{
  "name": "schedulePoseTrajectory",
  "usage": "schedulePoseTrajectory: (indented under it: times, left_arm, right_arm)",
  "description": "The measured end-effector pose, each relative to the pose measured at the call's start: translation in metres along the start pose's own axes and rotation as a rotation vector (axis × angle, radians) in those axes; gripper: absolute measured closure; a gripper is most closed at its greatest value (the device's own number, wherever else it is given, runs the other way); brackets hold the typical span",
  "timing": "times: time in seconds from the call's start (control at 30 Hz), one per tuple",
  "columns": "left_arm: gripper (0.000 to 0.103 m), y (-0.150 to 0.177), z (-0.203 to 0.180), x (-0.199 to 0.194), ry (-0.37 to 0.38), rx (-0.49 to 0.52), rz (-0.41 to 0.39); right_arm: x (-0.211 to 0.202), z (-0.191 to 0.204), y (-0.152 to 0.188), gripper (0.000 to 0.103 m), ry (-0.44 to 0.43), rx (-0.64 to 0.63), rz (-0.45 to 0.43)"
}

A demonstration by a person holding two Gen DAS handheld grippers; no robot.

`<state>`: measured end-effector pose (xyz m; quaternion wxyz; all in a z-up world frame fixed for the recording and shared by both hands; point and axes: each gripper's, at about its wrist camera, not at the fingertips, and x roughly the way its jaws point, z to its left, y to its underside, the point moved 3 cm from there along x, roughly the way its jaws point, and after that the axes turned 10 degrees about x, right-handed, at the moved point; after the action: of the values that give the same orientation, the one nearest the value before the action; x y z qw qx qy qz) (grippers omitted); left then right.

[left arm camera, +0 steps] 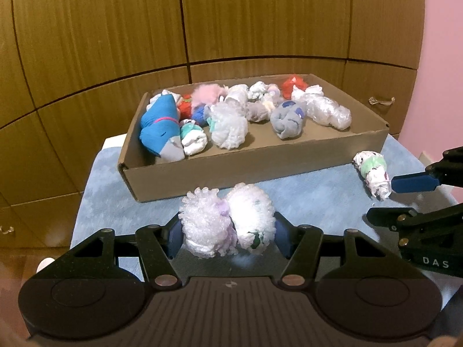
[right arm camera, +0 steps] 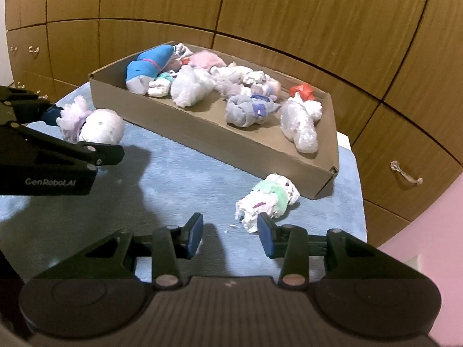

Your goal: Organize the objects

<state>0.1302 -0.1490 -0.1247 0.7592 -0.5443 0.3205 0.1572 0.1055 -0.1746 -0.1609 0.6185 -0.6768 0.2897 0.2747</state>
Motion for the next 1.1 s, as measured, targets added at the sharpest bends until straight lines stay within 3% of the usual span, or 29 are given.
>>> schedulePoseTrajectory:
  times: [0.23, 0.5, 0.63, 0.87, 1.1]
  left_arm:
    - [0.036, 0.007, 0.007, -0.001, 0.002, -0.018, 0.011]
    - [0.036, 0.020, 0.016, -0.002, 0.009, -0.031, 0.015]
    - [0.036, 0.027, 0.019, -0.001, 0.009, -0.042, 0.019]
    - [0.036, 0.024, 0.018, 0.004, 0.001, -0.026, 0.010]
    - [0.036, 0.021, 0.020, 0.014, 0.003, -0.029, 0.011]
  right_arm:
    - [-0.001, 0.003, 0.002, 0.069, 0.006, -0.006, -0.002]
    - [-0.008, -0.026, 0.016, 0.075, -0.132, 0.146, -0.061]
    - [-0.009, -0.037, 0.020, 0.075, -0.159, 0.204, -0.085]
    - [0.015, -0.057, 0.002, 0.059, -0.106, 0.353, -0.081]
    - [0.043, -0.054, -0.002, 0.060, -0.007, 0.337, -0.075]
